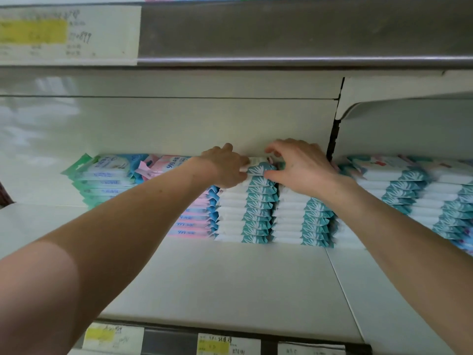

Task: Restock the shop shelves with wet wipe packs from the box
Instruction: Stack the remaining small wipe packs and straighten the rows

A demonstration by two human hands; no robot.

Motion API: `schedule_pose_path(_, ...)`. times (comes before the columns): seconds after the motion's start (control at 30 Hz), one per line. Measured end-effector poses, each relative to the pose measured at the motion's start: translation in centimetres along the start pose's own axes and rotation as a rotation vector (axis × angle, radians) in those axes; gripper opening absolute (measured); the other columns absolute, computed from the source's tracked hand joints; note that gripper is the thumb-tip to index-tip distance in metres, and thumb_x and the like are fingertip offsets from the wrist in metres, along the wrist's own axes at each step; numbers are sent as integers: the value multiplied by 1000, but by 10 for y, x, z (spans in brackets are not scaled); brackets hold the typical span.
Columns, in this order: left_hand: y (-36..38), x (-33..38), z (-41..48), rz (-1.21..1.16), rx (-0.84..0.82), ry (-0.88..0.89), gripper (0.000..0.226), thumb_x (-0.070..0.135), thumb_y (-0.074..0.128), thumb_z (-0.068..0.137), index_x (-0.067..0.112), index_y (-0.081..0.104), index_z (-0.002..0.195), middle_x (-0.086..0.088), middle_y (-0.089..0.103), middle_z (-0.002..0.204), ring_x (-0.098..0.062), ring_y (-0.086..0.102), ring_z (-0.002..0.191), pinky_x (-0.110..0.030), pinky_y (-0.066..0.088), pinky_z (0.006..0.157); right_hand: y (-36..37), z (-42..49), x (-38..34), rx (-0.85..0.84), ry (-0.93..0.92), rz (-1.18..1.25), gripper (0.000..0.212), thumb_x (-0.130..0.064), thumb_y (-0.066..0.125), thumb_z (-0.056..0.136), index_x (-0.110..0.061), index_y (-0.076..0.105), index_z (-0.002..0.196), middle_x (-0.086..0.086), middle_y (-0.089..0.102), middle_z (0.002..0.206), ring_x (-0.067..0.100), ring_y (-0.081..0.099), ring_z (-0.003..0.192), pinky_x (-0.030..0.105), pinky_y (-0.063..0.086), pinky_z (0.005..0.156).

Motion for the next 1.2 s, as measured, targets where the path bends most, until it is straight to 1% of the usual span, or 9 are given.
schedule_pose_path(0.13, 0, 2, 1, 2, 41, 7, 54, 43, 48, 96, 33, 32, 147, -9, 39, 129, -32, 45, 120, -37, 39, 91, 13, 7, -1, -32, -49, 49, 17, -26, 58, 92, -22, 65, 107, 0, 62, 111, 23, 57, 98, 28, 38, 72)
schedule_pose_path(0.23, 0, -3, 0, -8, 73, -8, 58, 46, 54, 92, 35, 33, 146, -8, 41, 128, -29, 44, 120, -39, 39, 93, 21, 10, 0, -34, -53, 36, 14, -24, 57, 92, -22, 65, 104, -1, 62, 109, 23, 58, 97, 28, 38, 71)
schedule_pose_path(0.43, 3, 3, -3, 43, 151, -20, 64, 49, 59, 87, 29, 36, 143, -8, 43, 131, -29, 43, 122, -43, 35, 99, 9, 10, 11, -164, -26, 146, 20, -34, 62, 88, -30, 67, 107, -7, 65, 113, 18, 59, 100, 33, 49, 86)
schedule_pose_path(0.57, -3, 21, -7, 81, 266, 32, 70, 51, 60, 84, 26, 34, 144, -9, 38, 141, -30, 37, 129, -46, 31, 106, -9, 5, 28, -137, 14, 227, 22, -26, 65, 85, -28, 68, 107, -7, 65, 112, 16, 59, 102, 32, 48, 90)
schedule_pose_path(0.67, -10, 52, -7, 73, 352, 152, 69, 50, 60, 85, 25, 34, 144, -9, 35, 145, -30, 33, 134, -47, 23, 112, -20, -6, 55, -174, 87, 97, 27, -28, 65, 86, -29, 66, 113, -4, 62, 120, 19, 57, 108, 31, 46, 91)
schedule_pose_path(0.77, -9, 84, -1, 83, 332, 224, 62, 45, 61, 85, 26, 41, 140, -8, 49, 131, -29, 42, 125, -47, 23, 111, -18, -24, 76, -259, 161, -193, 40, -38, 66, 82, -37, 60, 122, 3, 57, 129, 27, 52, 115, 33, 42, 92)
schedule_pose_path(0.9, -2, 105, 11, 143, 251, 176, 57, 29, 61, 86, 28, 42, 140, -7, 54, 126, -29, 44, 122, -51, 19, 112, -10, -41, 87, -241, 79, -413, 43, -38, 63, 83, -33, 57, 125, 4, 58, 122, 25, 43, 121, 38, 33, 97)
schedule_pose_path(1.03, 3, 96, 17, 168, 191, 116, 63, 14, 57, 84, 28, 36, 142, -4, 55, 126, -28, 39, 126, -56, 14, 112, -5, -42, 90, -164, 28, -397, 34, -34, 59, 86, -31, 60, 120, 3, 62, 115, 24, 47, 117, 37, 30, 96)
schedule_pose_path(1.2, 1, 93, 19, 141, 163, 97, 57, 22, 59, 83, 29, 42, 137, 2, 58, 125, -25, 38, 128, -54, 13, 114, -8, -38, 91, -87, -55, -291, 25, -28, 54, 92, -30, 67, 113, 5, 66, 103, 26, 55, 102, 35, 31, 94)
Point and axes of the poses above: each hand's wrist, its own z-axis towards the middle knuckle, its own y-axis out of the palm, x = y × z, the point moved 4 cm from there along z, towards the middle knuckle
